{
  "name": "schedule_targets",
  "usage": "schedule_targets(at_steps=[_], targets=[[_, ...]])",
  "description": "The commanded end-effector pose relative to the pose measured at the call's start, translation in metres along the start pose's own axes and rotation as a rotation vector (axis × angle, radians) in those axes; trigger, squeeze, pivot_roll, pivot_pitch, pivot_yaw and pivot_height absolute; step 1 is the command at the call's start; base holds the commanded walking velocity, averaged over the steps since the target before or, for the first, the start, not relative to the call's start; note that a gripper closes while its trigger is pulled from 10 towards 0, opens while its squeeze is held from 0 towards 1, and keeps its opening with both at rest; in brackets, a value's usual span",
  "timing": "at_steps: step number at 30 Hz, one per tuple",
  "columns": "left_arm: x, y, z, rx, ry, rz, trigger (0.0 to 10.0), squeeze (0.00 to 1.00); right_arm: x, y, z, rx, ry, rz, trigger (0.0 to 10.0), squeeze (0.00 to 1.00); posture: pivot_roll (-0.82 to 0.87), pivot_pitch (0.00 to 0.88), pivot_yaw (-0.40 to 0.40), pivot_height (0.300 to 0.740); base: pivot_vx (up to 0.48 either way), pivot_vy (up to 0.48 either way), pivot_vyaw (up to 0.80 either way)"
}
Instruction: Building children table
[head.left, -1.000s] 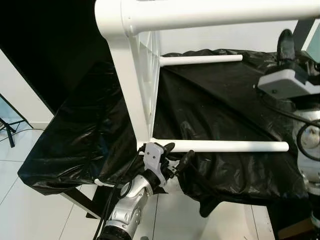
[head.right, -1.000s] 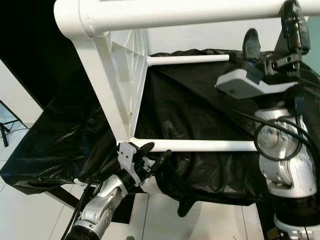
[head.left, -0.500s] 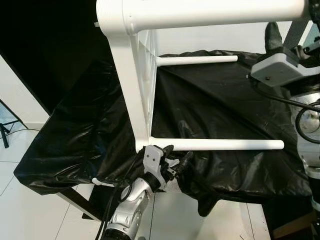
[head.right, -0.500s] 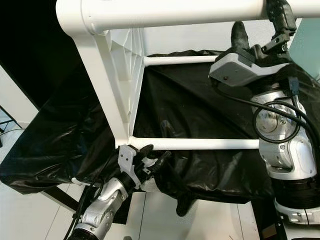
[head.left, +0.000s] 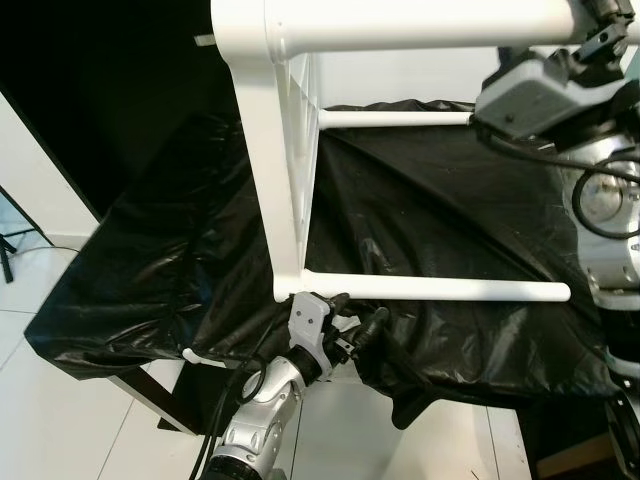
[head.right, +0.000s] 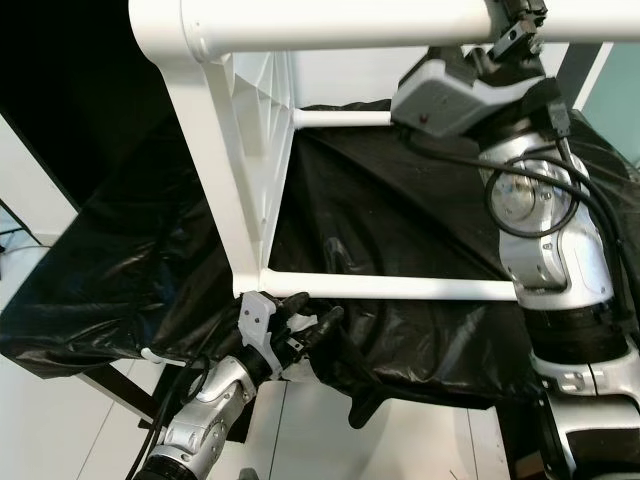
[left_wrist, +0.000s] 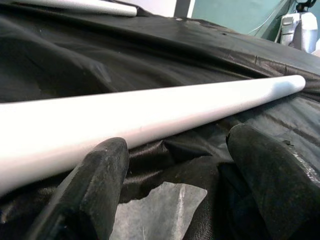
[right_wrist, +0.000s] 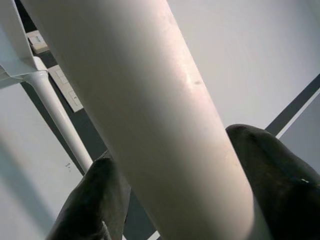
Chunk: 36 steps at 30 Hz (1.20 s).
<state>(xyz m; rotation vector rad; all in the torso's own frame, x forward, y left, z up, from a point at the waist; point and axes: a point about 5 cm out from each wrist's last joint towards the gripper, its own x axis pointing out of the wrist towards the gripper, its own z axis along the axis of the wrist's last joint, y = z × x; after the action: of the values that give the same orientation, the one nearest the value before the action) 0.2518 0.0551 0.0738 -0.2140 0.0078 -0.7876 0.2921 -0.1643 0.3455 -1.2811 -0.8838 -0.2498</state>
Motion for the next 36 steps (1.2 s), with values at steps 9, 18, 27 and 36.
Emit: schedule_targets(at_steps=[9, 18, 27, 36], targets=[[-0.003, -0.006, -0.007, -0.001, 0.026, -0.043, 10.0, 0.00, 0.002, 0.005, -0.014, 0.073, 0.116, 0.001, 0.0, 0.00, 0.08, 0.000, 0.031, 0.740, 0.000, 0.000, 0.00], [-0.002, -0.006, -0.008, -0.003, 0.028, -0.045, 10.0, 0.00, -0.008, 0.006, -0.032, 0.185, 0.267, -0.043, 0.0, 0.00, 0.07, 0.000, 0.032, 0.740, 0.000, 0.000, 0.00], [0.001, -0.008, -0.007, -0.003, 0.022, -0.049, 10.0, 0.00, -0.023, -0.009, -0.063, 0.355, 0.517, -0.241, 0.0, 0.00, 0.06, 0.000, 0.033, 0.740, 0.000, 0.000, 0.00], [0.000, -0.009, -0.008, -0.004, 0.022, -0.049, 10.0, 0.00, -0.049, -0.012, -0.083, 0.490, 0.726, -0.386, 0.0, 0.00, 0.06, 0.000, 0.038, 0.740, 0.000, 0.000, 0.00]])
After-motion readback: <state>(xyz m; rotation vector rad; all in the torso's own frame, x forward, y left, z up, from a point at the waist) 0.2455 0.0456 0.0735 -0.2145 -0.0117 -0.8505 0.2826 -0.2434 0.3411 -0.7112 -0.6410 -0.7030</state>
